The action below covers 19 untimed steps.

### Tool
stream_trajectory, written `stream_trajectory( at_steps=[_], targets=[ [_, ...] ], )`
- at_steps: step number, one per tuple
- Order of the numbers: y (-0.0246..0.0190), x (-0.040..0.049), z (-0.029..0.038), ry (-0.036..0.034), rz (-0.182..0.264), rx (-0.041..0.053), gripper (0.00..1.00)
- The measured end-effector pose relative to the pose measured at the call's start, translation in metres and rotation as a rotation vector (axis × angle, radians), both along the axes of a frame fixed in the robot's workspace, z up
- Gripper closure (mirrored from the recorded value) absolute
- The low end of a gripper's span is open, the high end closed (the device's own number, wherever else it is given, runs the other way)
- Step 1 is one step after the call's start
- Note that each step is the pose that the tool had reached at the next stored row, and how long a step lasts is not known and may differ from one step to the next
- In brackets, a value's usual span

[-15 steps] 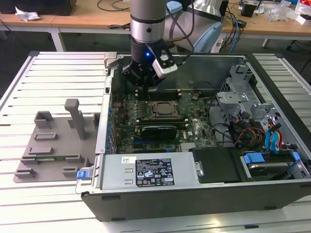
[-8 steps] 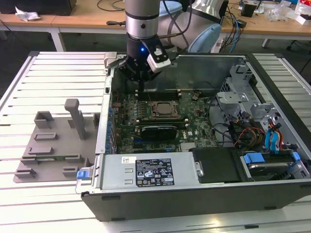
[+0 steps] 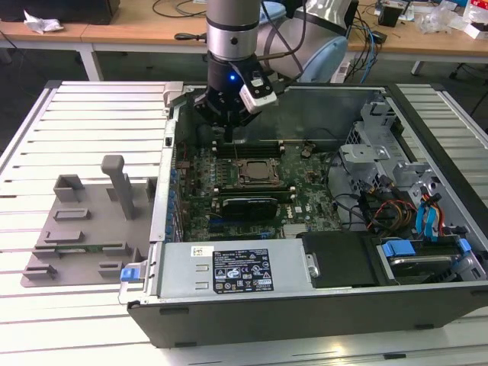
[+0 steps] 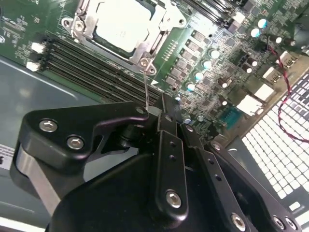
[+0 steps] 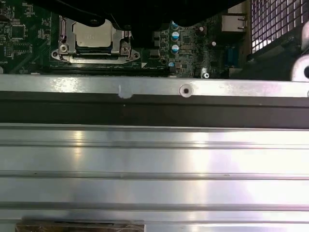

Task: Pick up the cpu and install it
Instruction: 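Install the first cpu locking lever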

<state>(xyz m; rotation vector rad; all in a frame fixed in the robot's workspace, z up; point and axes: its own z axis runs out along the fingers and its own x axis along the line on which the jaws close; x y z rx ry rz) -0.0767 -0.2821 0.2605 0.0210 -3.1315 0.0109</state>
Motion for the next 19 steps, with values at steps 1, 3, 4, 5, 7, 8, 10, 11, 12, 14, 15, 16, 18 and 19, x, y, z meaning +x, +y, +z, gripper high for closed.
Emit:
stream_trajectory(
  at_steps=[1,3,4,5,7,8,10,11,12,14,15,16,18,19],
  targets=[
    [0.0001,0.0023,0.0,0.0001,0.0,0.0,0.89],
    [0.0005,0.0063,-0.0001,0.0001,0.0,0.0001,0.89],
    [0.0007,0.0078,-0.0001,0.0002,0.0,0.0,0.89],
    [0.0008,0.0089,-0.0001,0.0003,0.0,0.0,0.89],
    [0.0016,0.0145,-0.0003,0.0006,0.0,0.0,0.89],
    [0.0019,0.0168,-0.0004,0.0007,0.0,0.0001,0.89],
    [0.0022,0.0217,-0.0006,0.0011,0.001,0.0,0.89],
    [0.0025,0.0245,-0.0008,0.0014,0.001,0.0,0.89],
    [0.0026,0.0262,-0.0009,0.0016,0.001,0.0001,0.89],
    [0.0027,0.0275,-0.0015,0.0016,0.001,0.0,0.89],
    [0.0027,0.0277,-0.0017,0.0017,0.001,0.0,0.89],
    [0.0027,0.028,-0.0019,0.0017,0.001,0.0,0.89],
    [0.0027,0.0282,-0.0027,0.0016,0.001,0.0002,0.89],
    [0.0027,0.0286,-0.004,0.0019,0.001,0.0001,0.89]
  ],
)
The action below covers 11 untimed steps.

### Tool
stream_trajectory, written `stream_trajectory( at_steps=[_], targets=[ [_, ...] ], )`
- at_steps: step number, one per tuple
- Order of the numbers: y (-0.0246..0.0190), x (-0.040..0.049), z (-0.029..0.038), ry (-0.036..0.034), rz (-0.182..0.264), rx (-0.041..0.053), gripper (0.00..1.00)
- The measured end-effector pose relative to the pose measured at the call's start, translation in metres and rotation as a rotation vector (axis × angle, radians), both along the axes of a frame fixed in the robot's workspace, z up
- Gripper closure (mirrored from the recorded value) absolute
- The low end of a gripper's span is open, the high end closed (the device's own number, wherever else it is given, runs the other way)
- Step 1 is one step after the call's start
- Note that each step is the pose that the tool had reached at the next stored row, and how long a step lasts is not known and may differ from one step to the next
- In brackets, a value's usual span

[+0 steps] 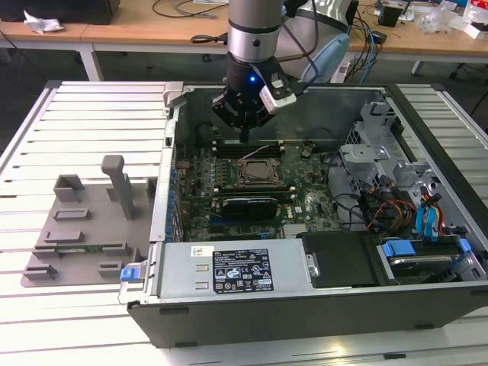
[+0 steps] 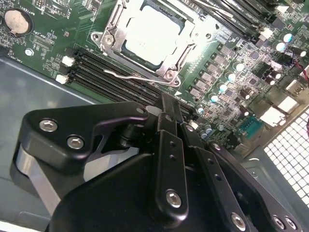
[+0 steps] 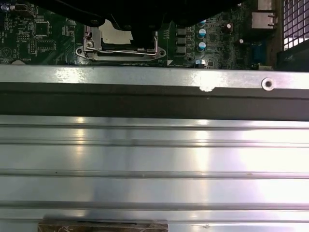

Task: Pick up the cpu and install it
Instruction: 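Install the first cpu locking lever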

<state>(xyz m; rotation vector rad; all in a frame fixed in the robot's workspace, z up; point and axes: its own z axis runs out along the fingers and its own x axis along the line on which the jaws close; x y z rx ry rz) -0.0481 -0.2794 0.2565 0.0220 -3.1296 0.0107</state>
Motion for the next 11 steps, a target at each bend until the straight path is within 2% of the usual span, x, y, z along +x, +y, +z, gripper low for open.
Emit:
stream_trajectory(
  at_steps=[5,10,11],
  targets=[
    [0.0,0.0005,-0.0066,0.0006,0.0,0.0013,0.89],
    [0.0001,0.0021,-0.0125,0.0006,0.021,0.0082,0.89],
    [0.0,0.0028,-0.013,0.0007,0.023,0.0128,0.89]
  ],
)
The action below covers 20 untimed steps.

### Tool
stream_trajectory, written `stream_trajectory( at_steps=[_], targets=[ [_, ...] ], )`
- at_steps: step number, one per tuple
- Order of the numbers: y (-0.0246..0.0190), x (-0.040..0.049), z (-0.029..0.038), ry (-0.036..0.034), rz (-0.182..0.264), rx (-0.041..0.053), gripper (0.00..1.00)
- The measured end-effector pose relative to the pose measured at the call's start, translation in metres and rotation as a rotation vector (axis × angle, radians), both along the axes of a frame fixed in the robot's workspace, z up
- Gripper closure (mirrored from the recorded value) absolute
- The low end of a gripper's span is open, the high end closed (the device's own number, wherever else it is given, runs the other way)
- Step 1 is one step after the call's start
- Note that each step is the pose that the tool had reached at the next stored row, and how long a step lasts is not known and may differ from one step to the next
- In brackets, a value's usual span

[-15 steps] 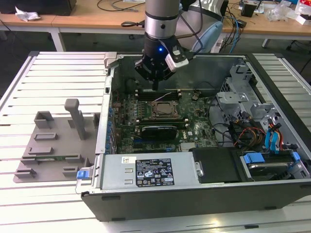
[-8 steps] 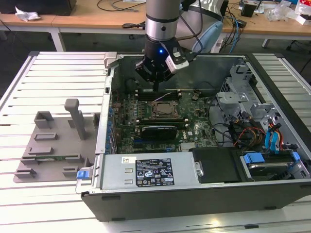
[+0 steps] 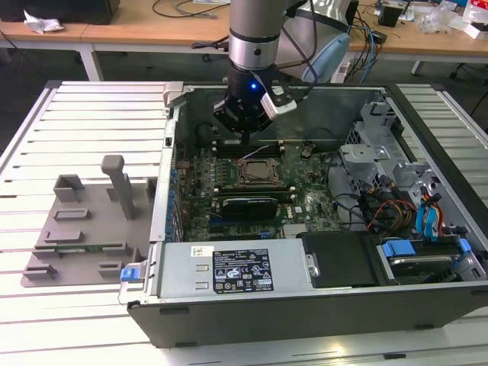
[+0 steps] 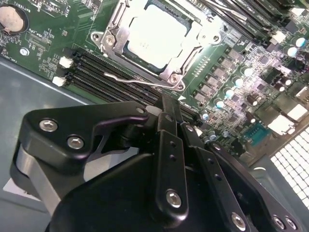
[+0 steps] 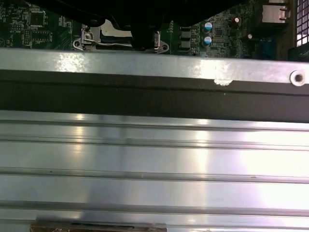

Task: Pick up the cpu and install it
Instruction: 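Install the first cpu locking lever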

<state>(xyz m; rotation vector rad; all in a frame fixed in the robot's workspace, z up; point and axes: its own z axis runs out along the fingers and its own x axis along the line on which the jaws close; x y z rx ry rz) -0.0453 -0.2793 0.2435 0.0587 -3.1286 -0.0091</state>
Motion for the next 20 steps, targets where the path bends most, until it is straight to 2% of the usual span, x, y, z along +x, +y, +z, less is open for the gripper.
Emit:
stream_trajectory(
  at_steps=[1,2,3,5,8,20],
  targets=[
    [0.0,0.0003,-0.0006,-0.0001,0.0,0.0052,0.89],
    [0.0001,0.0008,-0.0027,-0.0003,0.001,0.0168,0.89],
    [0.0,0.002,-0.0058,-0.0001,0.003,0.0168,0.89],
    [0.0,0.004,-0.0072,0.0002,0.006,0.0168,0.89],
    [0.0,0.008,-0.0135,0.0009,0.02,0.0168,0.89],
    [0.0,0.0215,-0.0255,0.0015,0.056,0.0167,0.89]
  ],
)
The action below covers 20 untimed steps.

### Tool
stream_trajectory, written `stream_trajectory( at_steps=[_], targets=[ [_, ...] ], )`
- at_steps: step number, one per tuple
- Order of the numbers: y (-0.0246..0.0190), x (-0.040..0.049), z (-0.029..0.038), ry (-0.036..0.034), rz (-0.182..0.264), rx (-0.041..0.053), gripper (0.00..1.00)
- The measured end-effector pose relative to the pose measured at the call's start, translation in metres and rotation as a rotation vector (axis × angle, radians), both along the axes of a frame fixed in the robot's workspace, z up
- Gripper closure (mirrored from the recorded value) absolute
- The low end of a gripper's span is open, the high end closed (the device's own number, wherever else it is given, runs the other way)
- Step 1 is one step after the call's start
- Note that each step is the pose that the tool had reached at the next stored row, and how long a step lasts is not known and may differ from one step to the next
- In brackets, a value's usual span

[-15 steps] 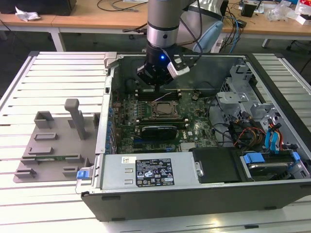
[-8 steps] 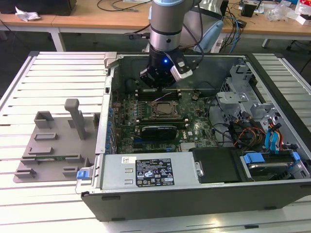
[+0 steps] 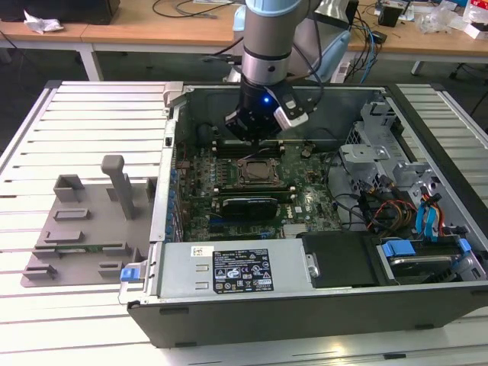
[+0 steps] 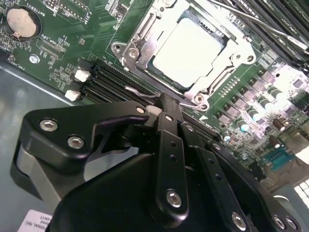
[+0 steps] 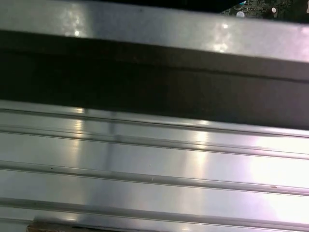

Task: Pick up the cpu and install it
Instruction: 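Install the first cpu locking lever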

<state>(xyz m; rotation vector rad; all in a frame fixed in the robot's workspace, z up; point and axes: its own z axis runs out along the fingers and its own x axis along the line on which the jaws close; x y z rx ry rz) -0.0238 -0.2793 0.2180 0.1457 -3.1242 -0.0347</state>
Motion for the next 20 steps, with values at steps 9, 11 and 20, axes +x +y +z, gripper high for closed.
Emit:
stream_trajectory(
  at_steps=[9,11,20],
  targets=[
    [0.0,0.0114,-0.0106,0.0002,0.0,0.0,0.89],
    [0.0,0.0159,-0.0128,0.0003,0.0,0.0,0.89],
    [-0.0029,0.0266,-0.0154,0.0003,0.0,0.0009,0.89]
  ],
)
